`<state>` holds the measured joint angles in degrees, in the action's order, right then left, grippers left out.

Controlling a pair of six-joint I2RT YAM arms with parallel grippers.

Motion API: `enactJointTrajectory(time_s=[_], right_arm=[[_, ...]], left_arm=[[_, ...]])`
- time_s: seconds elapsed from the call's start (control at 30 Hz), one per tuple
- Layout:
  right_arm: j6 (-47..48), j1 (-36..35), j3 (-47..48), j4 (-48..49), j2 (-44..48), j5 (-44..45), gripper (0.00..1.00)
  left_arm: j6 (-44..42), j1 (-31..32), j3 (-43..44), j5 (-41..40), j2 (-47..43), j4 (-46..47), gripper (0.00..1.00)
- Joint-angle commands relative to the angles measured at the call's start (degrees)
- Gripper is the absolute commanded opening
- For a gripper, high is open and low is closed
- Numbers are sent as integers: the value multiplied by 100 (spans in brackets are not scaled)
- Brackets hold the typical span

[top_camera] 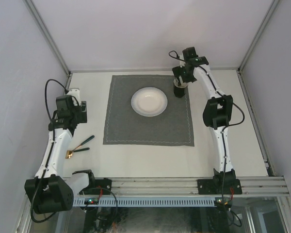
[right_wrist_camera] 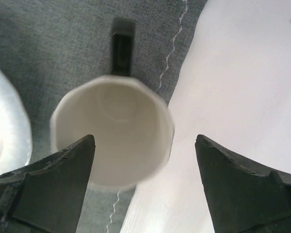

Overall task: Set the dinner table for one person
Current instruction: Place the cup on the napkin.

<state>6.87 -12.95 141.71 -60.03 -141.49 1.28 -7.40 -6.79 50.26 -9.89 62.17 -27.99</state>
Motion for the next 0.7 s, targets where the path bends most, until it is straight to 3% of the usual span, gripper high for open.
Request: enactJointTrajectory(time_s=[0.0,0.13,0.27,0.5,0.67], right_arm=[[173,-156,-191,328,1438,116,85],[222,-146,-539,59,2270,105,86],[260,66,-2017,211,3421,-34,86],[515,506,-4102,412,5217,-32,87],[530,827,-4656,275,5888,106,88]], left_arm=[[-469,-35,92,56,-373,84,73],[-1119,-33,-22,45,-333,9,71],[-1563,-27,-480,253,-190,8,70],[-2411,-15,-973,1301,95,-45,64],[-2862,164,-1021,1844,101,-579,64]])
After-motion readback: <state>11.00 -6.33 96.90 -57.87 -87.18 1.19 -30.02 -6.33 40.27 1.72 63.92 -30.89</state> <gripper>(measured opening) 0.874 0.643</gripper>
